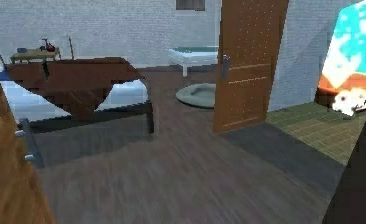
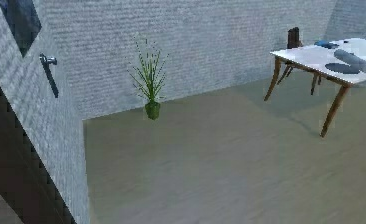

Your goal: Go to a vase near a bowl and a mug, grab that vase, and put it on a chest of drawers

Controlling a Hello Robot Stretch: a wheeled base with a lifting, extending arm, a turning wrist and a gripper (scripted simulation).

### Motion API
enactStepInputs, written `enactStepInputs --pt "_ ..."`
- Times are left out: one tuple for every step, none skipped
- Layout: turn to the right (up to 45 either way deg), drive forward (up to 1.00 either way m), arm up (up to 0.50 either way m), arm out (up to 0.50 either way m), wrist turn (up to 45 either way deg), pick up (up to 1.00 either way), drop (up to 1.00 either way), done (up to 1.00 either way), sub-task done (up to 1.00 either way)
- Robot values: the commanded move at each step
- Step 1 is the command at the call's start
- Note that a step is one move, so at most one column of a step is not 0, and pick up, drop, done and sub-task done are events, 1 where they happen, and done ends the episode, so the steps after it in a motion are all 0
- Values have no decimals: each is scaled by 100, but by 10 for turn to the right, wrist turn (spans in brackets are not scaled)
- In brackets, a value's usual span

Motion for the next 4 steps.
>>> enactStepInputs --pt "60 0 0 0 0 0 0 0 0" --pt "0 50 0 0 0 0 0 0 0" --pt "-30 0 0 0 0 0 0 0 0" --pt "0 100 0 0 0 0 0 0 0"
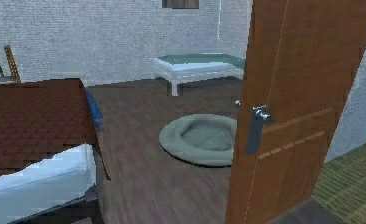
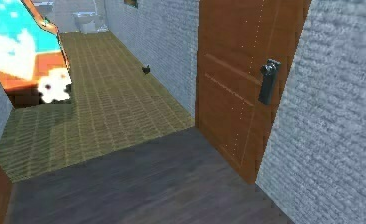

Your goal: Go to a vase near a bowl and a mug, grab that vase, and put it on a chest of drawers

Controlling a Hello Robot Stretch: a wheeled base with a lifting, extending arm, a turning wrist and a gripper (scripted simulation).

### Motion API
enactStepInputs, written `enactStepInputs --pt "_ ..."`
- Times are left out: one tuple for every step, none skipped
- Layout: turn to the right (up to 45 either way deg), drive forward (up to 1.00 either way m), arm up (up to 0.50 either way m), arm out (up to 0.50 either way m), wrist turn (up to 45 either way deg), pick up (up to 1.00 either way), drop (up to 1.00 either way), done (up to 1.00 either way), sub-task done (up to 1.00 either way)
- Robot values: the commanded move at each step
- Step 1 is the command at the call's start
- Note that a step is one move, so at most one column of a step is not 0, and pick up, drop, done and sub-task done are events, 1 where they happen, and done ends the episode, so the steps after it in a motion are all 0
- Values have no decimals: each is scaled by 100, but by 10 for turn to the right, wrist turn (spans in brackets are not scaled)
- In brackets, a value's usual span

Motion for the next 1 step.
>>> enactStepInputs --pt "-30 0 0 0 0 0 0 0 0"
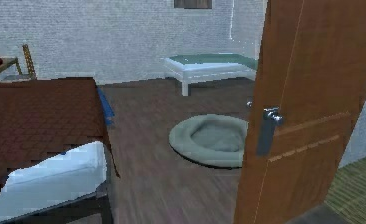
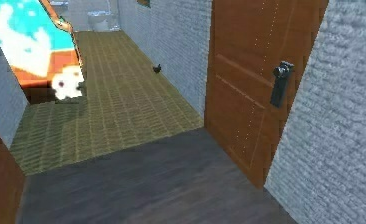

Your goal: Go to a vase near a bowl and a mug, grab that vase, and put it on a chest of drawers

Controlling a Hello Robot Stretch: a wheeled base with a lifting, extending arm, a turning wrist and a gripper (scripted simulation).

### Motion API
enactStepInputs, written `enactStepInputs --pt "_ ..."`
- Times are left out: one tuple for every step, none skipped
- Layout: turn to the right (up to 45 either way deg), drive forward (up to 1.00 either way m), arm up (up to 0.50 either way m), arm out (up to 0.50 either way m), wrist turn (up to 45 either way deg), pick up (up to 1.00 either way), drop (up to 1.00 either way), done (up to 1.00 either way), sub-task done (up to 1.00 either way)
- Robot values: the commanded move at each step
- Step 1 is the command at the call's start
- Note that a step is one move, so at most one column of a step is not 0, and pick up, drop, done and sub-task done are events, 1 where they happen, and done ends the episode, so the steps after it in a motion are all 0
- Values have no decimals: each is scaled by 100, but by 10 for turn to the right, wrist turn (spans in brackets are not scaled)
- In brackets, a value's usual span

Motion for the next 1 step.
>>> enactStepInputs --pt "0 70 0 0 0 0 0 0 0"
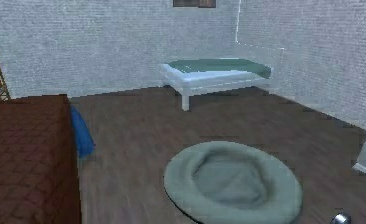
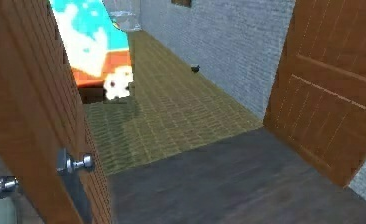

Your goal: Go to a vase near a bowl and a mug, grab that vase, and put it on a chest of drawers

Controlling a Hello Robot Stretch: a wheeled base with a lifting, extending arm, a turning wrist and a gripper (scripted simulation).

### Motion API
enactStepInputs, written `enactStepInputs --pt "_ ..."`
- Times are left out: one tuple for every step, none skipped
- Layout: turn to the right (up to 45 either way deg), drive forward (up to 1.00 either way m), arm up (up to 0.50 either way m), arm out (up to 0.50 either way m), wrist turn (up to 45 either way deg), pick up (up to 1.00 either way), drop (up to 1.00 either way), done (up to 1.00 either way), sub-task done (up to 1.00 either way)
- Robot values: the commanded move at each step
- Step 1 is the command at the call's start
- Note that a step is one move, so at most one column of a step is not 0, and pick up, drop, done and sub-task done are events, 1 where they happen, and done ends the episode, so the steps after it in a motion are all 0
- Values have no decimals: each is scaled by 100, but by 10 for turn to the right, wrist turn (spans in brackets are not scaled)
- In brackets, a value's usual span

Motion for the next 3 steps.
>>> enactStepInputs --pt "-150 0 0 0 0 0 0 0 0" --pt "0 100 0 0 0 0 0 0 0" --pt "0 95 0 0 0 0 0 0 0"
